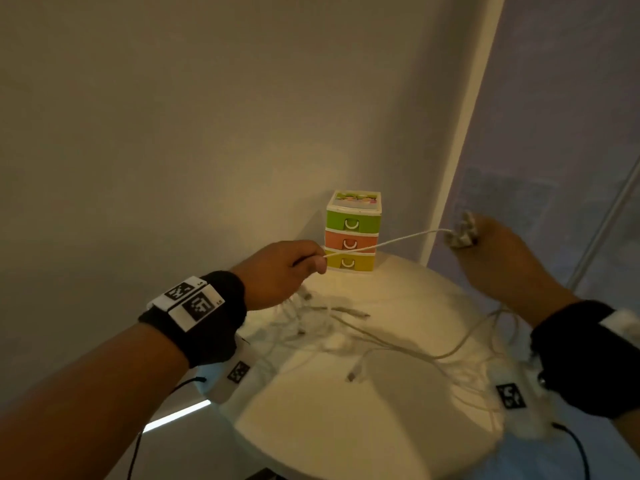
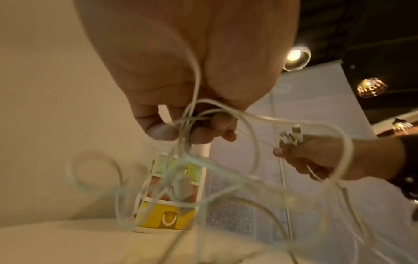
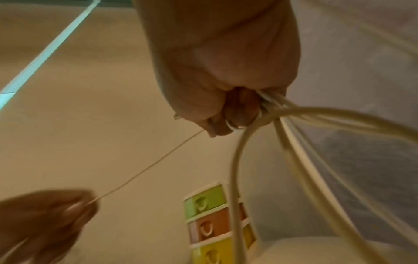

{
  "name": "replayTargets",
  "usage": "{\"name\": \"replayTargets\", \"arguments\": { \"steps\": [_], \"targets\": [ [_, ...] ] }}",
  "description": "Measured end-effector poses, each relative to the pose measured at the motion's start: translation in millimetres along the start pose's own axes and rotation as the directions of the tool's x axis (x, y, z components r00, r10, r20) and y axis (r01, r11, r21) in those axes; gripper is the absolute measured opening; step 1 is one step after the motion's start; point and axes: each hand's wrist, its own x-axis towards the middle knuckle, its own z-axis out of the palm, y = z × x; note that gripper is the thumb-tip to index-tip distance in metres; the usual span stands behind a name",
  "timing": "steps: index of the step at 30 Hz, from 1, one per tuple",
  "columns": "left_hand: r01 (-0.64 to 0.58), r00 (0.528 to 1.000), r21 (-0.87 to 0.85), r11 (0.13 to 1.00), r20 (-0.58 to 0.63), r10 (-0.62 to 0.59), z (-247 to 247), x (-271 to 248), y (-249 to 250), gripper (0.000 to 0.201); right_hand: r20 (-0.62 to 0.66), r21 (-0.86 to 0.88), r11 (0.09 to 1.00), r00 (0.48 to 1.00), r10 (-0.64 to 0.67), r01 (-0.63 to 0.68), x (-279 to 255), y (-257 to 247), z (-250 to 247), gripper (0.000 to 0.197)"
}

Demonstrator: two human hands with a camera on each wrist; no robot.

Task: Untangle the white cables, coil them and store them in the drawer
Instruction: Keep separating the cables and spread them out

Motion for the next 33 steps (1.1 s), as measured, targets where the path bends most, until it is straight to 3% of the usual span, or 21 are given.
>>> {"name": "replayTargets", "arguments": {
  "steps": [2,4,7,9,11,12,14,16,19,24,27,29,33],
  "targets": [
    [0.014,1.000,0.001,1.000,-0.003,-0.014,-1,1,-4,0.024,0.054,-0.017,0.998,0.997,0.053,-0.053,9,21,-5,0.014],
    [0.009,1.000,0.019,1.000,-0.005,-0.008,1,2,-4,0.024,0.110,-0.088,0.996,0.994,0.024,-0.014,10,32,1,0.020],
    [-0.001,1.000,0.035,0.999,-0.026,0.002,7,5,-2,0.024,-0.072,-0.129,0.983,0.987,-0.143,0.133,2,26,18,0.007],
    [-0.012,1.000,0.046,0.999,-0.019,0.013,13,6,2,0.024,-0.186,-0.037,0.954,0.935,-0.300,0.299,-9,4,20,0.021],
    [-0.035,0.999,0.027,0.999,-0.004,0.035,20,7,9,0.024,-0.068,0.062,0.928,0.929,-0.364,0.368,-22,-26,19,0.029],
    [-0.055,0.998,0.006,0.998,-0.002,0.055,23,8,13,0.024,0.082,0.050,0.934,0.931,-0.356,0.353,-29,-38,21,0.029],
    [-0.100,0.995,-0.032,0.994,-0.002,0.100,27,8,19,0.023,0.310,-0.068,0.915,0.880,-0.359,0.397,-40,-58,31,0.021],
    [-0.130,0.991,-0.055,0.990,0.009,0.130,29,9,21,0.023,0.359,-0.125,0.886,0.853,-0.379,0.447,-46,-66,41,0.015],
    [-0.101,0.994,-0.062,0.993,0.026,0.102,27,9,17,0.020,0.294,-0.088,0.920,0.893,-0.342,0.381,-40,-56,43,0.015],
    [-0.002,0.998,-0.056,0.998,0.062,0.005,19,10,-3,0.016,0.026,-0.167,0.966,0.980,-0.196,0.198,-13,-23,15,0.013],
    [0.054,0.996,-0.125,0.991,0.075,-0.045,12,8,-17,0.011,0.065,-0.233,0.966,0.993,-0.100,0.113,-2,2,1,0.010],
    [0.073,0.993,-0.156,0.985,0.107,-0.057,8,5,-27,0.022,0.076,-0.290,0.951,0.993,-0.089,0.107,-3,13,2,0.012],
    [0.115,0.978,-0.017,0.993,0.175,-0.110,5,4,-38,0.038,0.081,-0.378,0.914,0.988,-0.128,0.150,-13,20,11,0.009]
  ]
}}
